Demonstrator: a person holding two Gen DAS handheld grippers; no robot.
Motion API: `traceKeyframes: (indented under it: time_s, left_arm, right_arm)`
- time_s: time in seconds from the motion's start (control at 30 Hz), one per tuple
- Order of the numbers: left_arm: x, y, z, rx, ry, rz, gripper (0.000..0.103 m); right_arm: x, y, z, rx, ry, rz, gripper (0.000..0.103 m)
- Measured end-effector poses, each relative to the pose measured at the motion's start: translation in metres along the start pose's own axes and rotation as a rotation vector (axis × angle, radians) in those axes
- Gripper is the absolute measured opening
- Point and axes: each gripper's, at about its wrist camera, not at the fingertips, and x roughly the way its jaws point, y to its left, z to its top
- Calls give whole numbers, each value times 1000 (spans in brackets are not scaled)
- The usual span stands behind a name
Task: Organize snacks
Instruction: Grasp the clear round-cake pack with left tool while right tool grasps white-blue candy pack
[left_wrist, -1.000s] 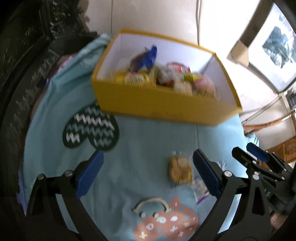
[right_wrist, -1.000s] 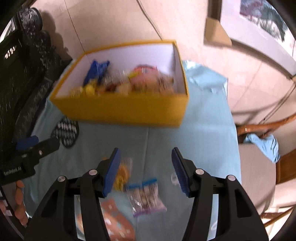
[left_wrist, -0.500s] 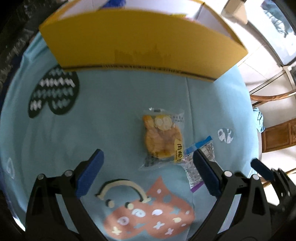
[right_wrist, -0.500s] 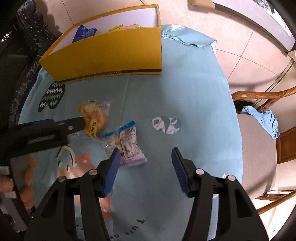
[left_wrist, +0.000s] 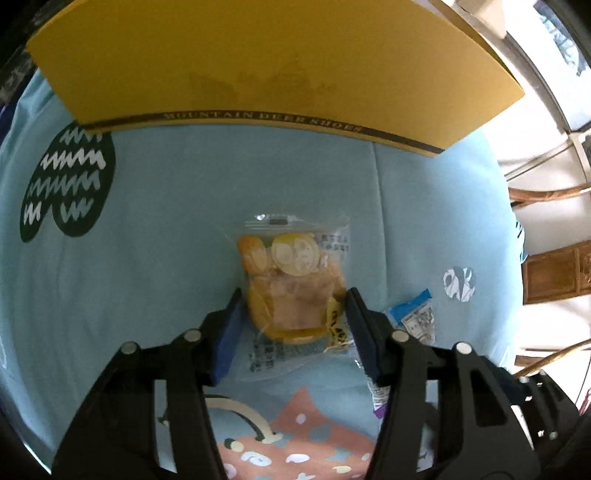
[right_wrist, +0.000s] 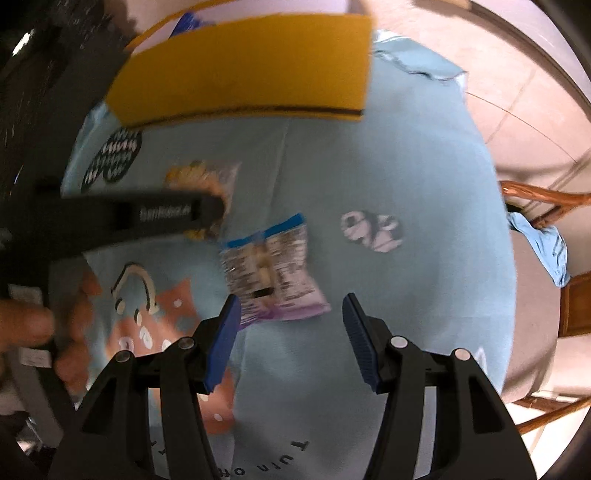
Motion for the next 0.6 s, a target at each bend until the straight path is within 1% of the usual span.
traceKeyframes:
  time_s: [0.1, 0.17, 0.2, 0.27, 0.3, 0.33, 0.37, 0.4, 0.43, 0.5, 0.57, 0.6]
  left_arm:
    - [1, 4, 0, 10, -2, -11, 55]
    - [1, 6, 0, 6, 4, -14, 55]
    - [1, 8, 0, -1, 7, -14, 56]
    - [-1, 1, -1, -8, 12, -8, 59]
    - [-1, 0, -1, -7, 10, -10, 61]
    - [0, -2, -1, -4, 11, -13, 65]
    - [2, -5, 0, 2, 10, -13, 69]
    - [3, -9, 0, 9, 9, -10, 71]
    - [5, -14, 0, 19, 9, -3, 74]
    - [9, -23, -2, 69, 9, 40, 74]
    - [9, -30, -5, 127, -3, 120, 56]
    - [8, -28, -5, 126, -2, 98, 56]
  right_arm:
    - [19, 11, 3, -49, 30, -36, 59]
    - [29, 13, 6, -56, 34, -34, 69]
    - [34, 15, 7, -61, 48, -43, 69]
    - [38, 18, 7, -69, 51, -62, 73]
    - [39, 17, 7, -61, 46, -55, 74]
    - [38, 16, 7, -56, 41, -48, 74]
    - [37, 16, 7, -55, 41, -46, 72]
    - [36, 14, 7, -54, 43, -48, 70]
    - [36, 13, 8, -59, 47, -56, 64]
    - [33, 11, 11, -64, 51, -46, 56]
    - [29, 7, 12, -42, 45, -36, 52]
    - [26, 4, 12, -34, 38, -36, 52]
